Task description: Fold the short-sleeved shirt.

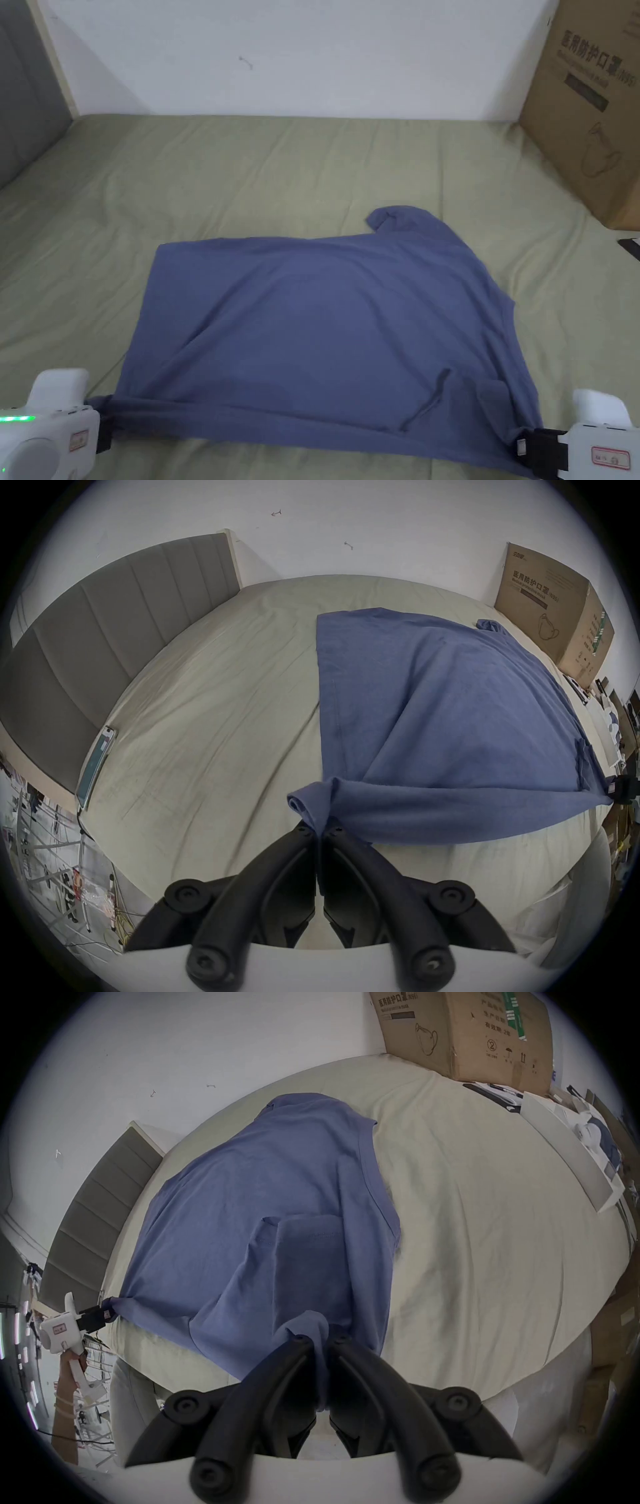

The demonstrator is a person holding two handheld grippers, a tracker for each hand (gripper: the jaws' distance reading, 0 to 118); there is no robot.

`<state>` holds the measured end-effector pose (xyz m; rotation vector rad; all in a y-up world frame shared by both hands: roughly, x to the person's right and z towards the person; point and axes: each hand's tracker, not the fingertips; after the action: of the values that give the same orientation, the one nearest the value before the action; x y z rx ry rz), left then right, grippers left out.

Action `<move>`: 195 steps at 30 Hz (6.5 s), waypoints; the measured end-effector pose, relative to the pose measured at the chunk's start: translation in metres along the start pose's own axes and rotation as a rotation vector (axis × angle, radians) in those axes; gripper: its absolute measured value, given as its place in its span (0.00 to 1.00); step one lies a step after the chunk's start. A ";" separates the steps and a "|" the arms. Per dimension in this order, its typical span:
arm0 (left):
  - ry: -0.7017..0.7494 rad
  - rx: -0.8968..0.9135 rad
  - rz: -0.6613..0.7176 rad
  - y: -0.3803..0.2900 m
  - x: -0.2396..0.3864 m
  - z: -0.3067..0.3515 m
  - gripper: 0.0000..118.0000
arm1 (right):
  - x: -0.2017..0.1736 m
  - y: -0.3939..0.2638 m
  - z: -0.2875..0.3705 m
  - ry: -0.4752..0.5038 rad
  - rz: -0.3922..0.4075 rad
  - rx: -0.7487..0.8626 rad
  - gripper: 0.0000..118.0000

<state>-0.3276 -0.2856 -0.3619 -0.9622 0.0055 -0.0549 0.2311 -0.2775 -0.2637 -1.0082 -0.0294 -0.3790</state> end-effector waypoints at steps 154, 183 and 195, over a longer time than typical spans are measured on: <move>-0.179 -0.062 0.017 0.027 -0.028 0.024 0.03 | -0.006 0.023 0.009 -0.118 0.002 0.025 0.03; -0.184 0.174 0.136 0.123 0.023 0.003 0.00 | -0.043 0.175 -0.043 -0.069 0.120 0.131 0.00; -0.079 -0.017 0.139 0.138 0.015 -0.078 0.01 | -0.013 0.295 -0.234 -0.181 0.014 -0.139 0.62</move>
<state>-0.3092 -0.2719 -0.5191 -0.9784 -0.0004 0.1116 0.2788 -0.3280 -0.6339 -1.1776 -0.1605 -0.2787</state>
